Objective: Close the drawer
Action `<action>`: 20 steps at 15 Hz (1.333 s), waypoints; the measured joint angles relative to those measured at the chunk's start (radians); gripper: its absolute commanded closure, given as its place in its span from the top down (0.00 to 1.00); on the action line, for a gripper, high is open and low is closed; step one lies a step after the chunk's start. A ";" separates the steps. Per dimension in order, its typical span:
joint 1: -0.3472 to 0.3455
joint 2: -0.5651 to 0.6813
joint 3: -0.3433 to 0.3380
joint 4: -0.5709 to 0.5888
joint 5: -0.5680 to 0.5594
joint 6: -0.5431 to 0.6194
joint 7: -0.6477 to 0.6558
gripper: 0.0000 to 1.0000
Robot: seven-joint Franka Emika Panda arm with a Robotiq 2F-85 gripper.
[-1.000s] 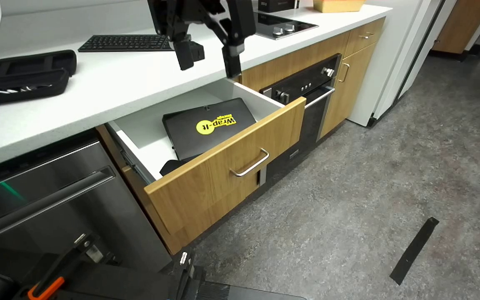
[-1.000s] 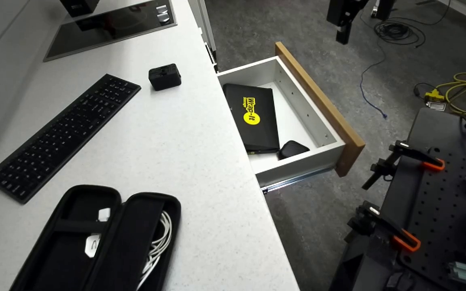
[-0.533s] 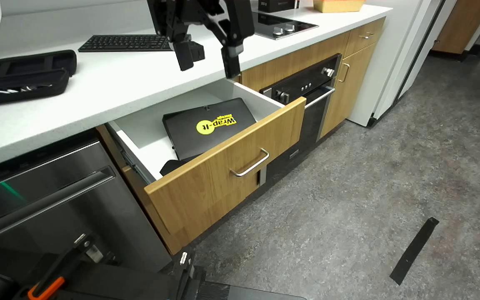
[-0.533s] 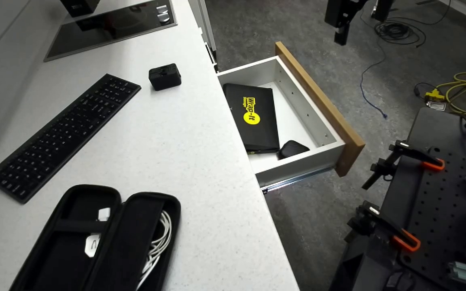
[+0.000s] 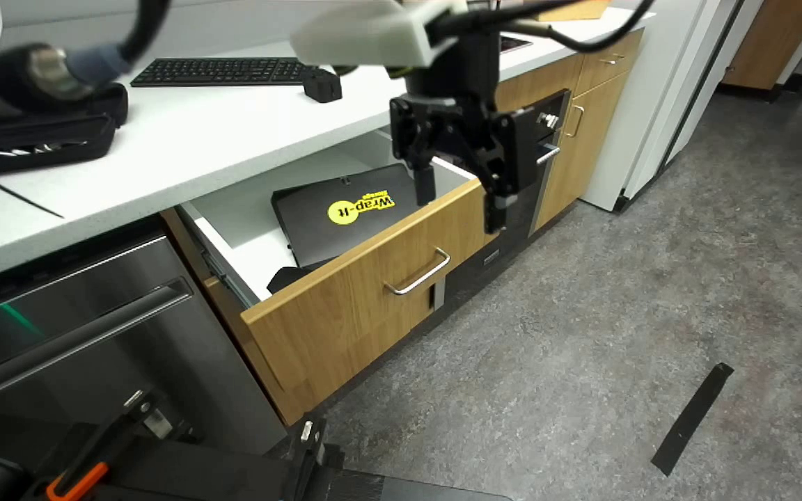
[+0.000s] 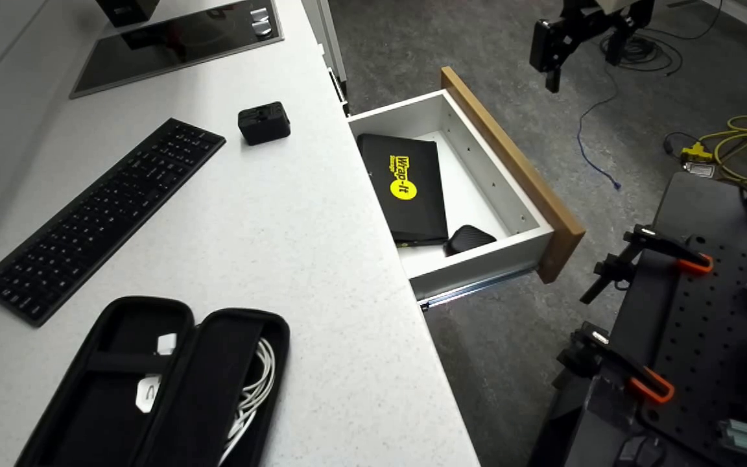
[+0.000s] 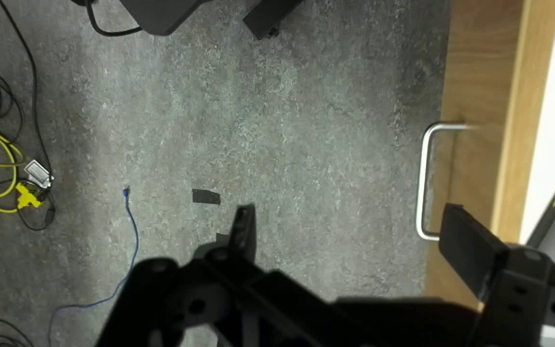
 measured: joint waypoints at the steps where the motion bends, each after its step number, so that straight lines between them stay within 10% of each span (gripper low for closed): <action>1: -0.003 0.056 -0.020 0.029 -0.003 0.028 0.022 1.00; 8: 0.025 0.398 -0.103 0.267 0.052 0.065 0.114 1.00; 20: 0.080 0.527 -0.141 0.322 0.086 0.085 0.128 1.00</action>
